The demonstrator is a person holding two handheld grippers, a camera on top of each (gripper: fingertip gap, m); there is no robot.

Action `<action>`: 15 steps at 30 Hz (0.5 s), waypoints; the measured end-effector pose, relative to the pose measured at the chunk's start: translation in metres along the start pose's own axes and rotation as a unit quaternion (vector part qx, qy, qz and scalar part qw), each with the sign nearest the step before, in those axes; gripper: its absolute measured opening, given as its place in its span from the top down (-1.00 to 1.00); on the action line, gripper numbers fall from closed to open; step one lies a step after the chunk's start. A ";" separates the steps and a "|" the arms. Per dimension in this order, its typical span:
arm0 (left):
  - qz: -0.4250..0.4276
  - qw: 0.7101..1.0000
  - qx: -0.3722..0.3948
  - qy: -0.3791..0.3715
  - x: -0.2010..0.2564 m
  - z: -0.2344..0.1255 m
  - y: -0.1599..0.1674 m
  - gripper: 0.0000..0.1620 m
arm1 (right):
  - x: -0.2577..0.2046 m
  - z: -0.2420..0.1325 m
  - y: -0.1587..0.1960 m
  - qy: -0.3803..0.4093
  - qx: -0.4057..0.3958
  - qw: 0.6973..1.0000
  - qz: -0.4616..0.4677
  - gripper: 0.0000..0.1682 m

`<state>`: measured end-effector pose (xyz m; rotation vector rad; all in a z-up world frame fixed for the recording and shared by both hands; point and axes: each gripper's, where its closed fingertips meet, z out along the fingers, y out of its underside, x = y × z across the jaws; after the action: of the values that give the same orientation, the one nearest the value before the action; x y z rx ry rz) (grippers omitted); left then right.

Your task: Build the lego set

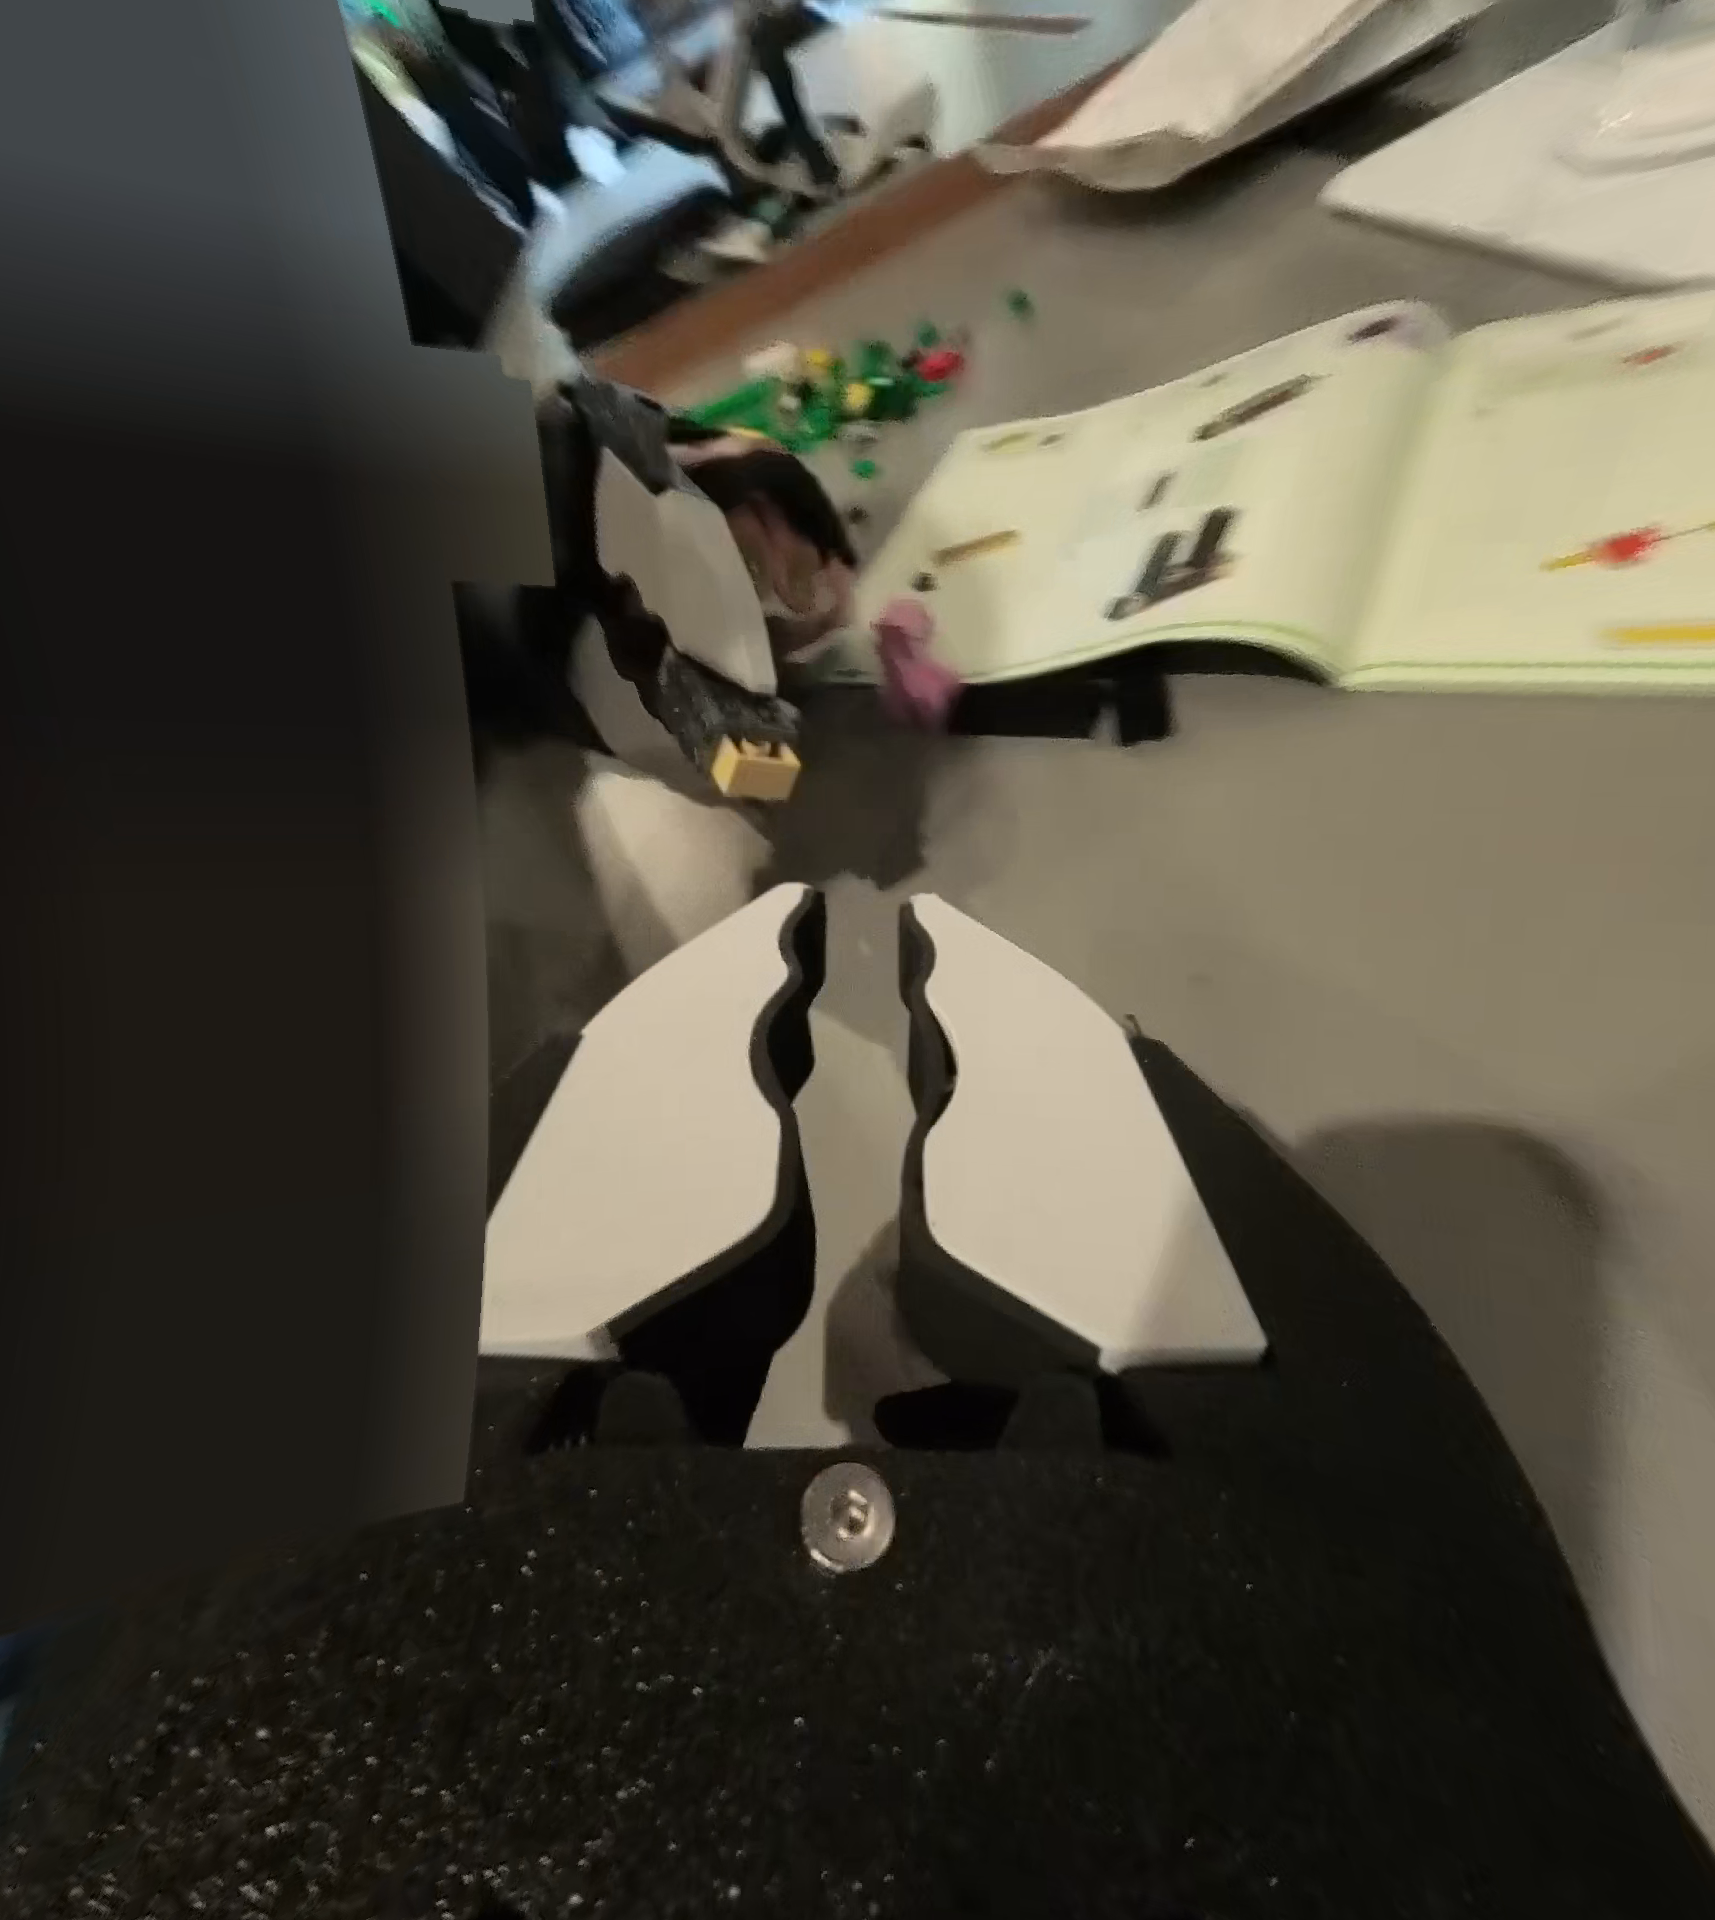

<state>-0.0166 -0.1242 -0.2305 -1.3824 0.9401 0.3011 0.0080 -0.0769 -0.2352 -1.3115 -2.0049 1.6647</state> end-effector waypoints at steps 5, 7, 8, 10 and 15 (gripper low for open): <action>-0.023 1.000 0.002 -0.004 -0.003 0.002 0.001 0.79 | 0.008 -0.038 0.015 0.124 -0.113 0.986 -0.024 0.85; -0.039 0.999 0.007 -0.006 -0.006 0.002 0.001 0.79 | 0.010 -0.049 0.038 0.159 -0.196 0.968 -0.008 0.80; -0.046 0.999 0.009 -0.007 -0.007 0.002 0.001 0.79 | 0.011 -0.051 0.048 0.166 -0.224 0.960 -0.011 0.80; -0.055 0.998 0.012 -0.007 -0.009 0.001 0.001 0.80 | 0.009 -0.049 0.060 0.154 -0.258 0.954 -0.013 0.80; -0.052 0.999 0.011 0.002 -0.005 0.002 0.001 0.80 | 0.002 -0.039 0.077 0.108 -0.292 0.950 0.023 0.97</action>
<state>-0.0198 -0.1206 -0.2276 -1.4070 0.8684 0.2092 0.0697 -0.0523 -0.2907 -1.6409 -2.4318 0.9014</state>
